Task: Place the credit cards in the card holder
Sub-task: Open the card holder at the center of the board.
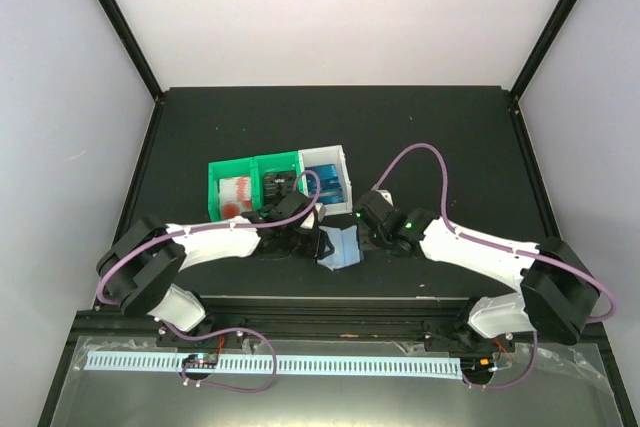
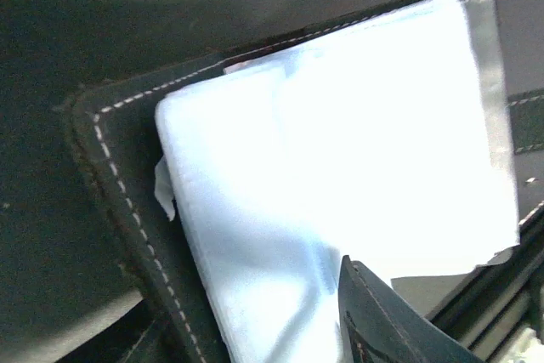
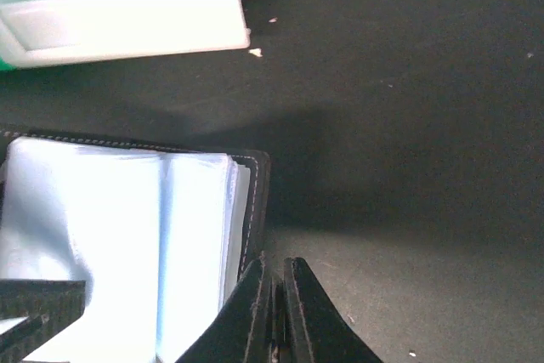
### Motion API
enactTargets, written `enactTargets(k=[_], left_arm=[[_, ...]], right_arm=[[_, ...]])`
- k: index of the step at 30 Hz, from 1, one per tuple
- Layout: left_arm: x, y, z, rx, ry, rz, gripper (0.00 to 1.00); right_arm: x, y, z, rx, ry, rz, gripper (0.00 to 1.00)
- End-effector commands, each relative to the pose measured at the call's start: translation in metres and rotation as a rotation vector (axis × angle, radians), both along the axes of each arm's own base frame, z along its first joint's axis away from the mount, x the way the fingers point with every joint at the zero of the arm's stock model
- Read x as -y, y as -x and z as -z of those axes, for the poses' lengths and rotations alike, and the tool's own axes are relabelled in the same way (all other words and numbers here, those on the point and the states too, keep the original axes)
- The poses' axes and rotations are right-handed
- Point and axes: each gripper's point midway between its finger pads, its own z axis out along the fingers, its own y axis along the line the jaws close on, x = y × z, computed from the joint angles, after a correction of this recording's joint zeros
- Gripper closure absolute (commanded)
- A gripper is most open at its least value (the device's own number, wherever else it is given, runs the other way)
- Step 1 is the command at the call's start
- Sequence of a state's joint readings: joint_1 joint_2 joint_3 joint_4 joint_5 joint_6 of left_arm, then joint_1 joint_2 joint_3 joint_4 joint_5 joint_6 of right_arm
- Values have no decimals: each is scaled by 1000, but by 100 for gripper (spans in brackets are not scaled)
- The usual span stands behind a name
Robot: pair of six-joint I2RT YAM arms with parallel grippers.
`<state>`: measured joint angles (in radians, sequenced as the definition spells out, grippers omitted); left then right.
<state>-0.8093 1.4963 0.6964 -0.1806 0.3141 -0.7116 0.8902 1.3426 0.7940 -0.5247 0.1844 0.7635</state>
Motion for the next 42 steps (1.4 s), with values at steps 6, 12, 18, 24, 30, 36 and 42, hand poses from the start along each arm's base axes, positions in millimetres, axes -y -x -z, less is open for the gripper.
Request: enactTargets(k=[6,12,18,24,30,36,42], left_arm=[[-19,-3,-1,59,-68,-42,62],[-24,0,8,38,-97,-42,63],[-32,2,13,27,-137,-68,66],[-44,6,16,14,-158,-105,61],[-51,11,17,6,-139,-136,55],[-61,-2,-6,63,-89,-213,46],[-109,-25,-56,234,-139,-425,35]], right_arm=[[24,-10,8,32,134,80,62],[25,-20,-23,107,122,98,50],[-15,-14,-39,101,-36,-71,55],[-58,2,-14,3,-88,-194,71],[-81,8,13,-49,4,-239,81],[-91,15,32,-85,88,-248,77],[-83,18,54,-124,165,-198,78]])
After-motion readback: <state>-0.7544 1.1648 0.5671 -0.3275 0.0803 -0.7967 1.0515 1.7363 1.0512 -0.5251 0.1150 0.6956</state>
